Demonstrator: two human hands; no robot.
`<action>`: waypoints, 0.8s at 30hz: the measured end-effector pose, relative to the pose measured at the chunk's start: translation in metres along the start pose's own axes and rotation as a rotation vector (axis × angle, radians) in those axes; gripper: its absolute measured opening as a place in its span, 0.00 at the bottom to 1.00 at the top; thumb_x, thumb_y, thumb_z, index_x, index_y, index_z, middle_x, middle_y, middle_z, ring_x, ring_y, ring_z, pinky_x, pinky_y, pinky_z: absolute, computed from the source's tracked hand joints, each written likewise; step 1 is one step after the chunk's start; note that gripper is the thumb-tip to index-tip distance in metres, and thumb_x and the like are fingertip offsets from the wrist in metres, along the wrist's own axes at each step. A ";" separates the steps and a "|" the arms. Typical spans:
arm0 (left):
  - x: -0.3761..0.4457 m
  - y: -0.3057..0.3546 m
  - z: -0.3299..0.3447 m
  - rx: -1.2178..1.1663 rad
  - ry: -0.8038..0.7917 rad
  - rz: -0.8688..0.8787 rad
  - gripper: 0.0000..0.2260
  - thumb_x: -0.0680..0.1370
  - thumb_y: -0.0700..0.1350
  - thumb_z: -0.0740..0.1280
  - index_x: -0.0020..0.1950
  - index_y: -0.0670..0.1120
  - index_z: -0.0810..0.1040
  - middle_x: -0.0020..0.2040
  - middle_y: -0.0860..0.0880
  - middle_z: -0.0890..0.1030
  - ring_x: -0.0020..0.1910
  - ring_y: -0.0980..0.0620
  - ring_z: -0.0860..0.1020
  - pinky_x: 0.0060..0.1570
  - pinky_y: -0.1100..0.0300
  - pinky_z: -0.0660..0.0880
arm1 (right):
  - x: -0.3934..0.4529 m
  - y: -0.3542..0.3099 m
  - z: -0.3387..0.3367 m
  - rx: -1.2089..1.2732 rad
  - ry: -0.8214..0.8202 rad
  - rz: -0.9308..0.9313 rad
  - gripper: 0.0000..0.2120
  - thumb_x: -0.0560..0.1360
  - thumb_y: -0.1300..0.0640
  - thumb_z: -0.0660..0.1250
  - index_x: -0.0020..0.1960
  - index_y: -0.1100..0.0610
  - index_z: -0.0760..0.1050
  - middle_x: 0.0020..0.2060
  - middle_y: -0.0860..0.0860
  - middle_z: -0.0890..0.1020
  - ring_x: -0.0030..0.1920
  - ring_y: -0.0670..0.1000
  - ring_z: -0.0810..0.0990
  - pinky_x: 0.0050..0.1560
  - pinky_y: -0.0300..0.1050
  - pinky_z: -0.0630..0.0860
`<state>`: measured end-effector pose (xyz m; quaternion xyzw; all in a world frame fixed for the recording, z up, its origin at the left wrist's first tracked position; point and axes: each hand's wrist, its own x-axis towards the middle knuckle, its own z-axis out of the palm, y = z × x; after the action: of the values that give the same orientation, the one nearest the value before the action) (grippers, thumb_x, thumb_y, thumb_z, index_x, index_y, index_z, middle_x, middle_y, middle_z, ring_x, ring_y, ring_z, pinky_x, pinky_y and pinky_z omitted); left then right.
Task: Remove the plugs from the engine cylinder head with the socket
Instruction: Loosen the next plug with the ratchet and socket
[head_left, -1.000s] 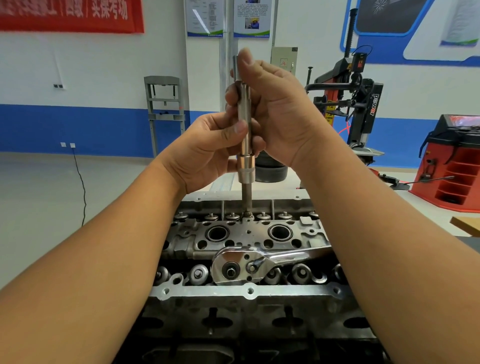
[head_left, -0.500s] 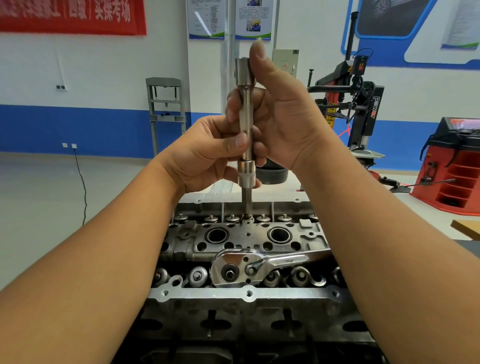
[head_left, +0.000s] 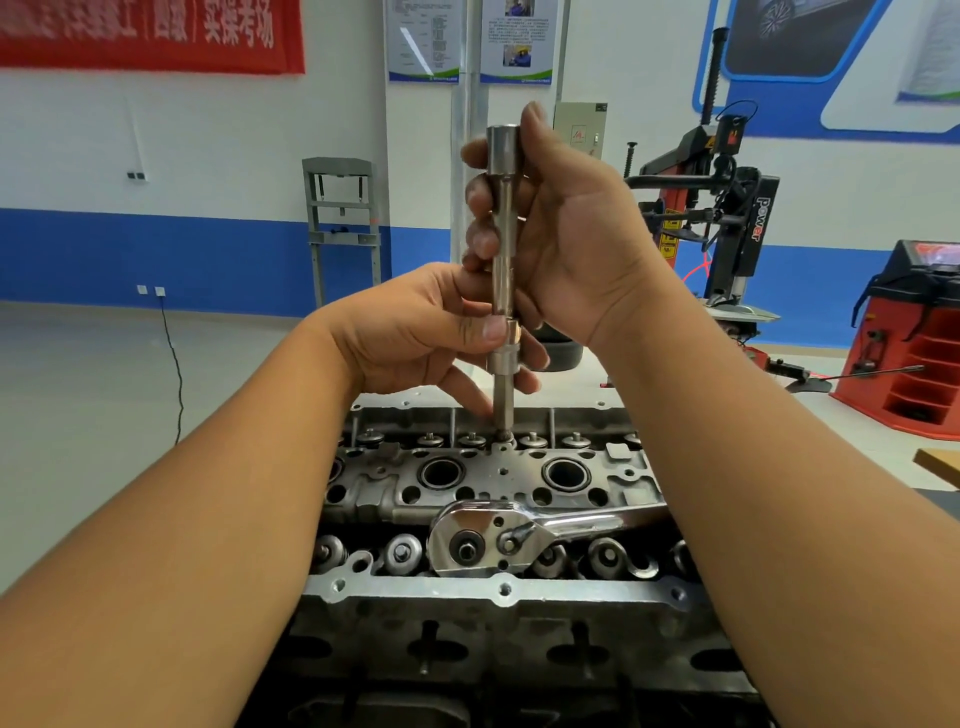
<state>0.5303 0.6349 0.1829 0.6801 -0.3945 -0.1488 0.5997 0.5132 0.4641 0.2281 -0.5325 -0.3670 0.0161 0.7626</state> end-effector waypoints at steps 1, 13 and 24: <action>0.001 0.000 0.000 0.009 0.014 0.003 0.18 0.70 0.49 0.82 0.56 0.45 0.85 0.54 0.38 0.86 0.56 0.35 0.85 0.47 0.35 0.84 | -0.001 0.000 0.001 -0.004 0.013 -0.011 0.18 0.84 0.43 0.60 0.53 0.59 0.76 0.34 0.52 0.80 0.29 0.51 0.75 0.37 0.46 0.73; 0.006 0.001 0.003 0.093 0.114 0.055 0.19 0.63 0.50 0.85 0.49 0.45 0.86 0.47 0.42 0.86 0.48 0.42 0.86 0.42 0.44 0.84 | -0.004 -0.002 0.006 -0.104 0.020 -0.133 0.12 0.87 0.53 0.57 0.57 0.60 0.74 0.40 0.56 0.81 0.31 0.54 0.74 0.35 0.46 0.73; 0.003 -0.001 0.001 -0.012 0.050 0.077 0.18 0.71 0.52 0.81 0.55 0.44 0.86 0.52 0.39 0.86 0.55 0.39 0.85 0.50 0.42 0.84 | -0.004 -0.004 0.007 -0.076 0.046 -0.075 0.16 0.87 0.47 0.57 0.59 0.61 0.73 0.40 0.57 0.83 0.29 0.53 0.72 0.34 0.45 0.70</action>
<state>0.5316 0.6324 0.1825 0.6644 -0.4045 -0.1107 0.6186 0.5051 0.4661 0.2301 -0.5472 -0.3694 -0.0384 0.7501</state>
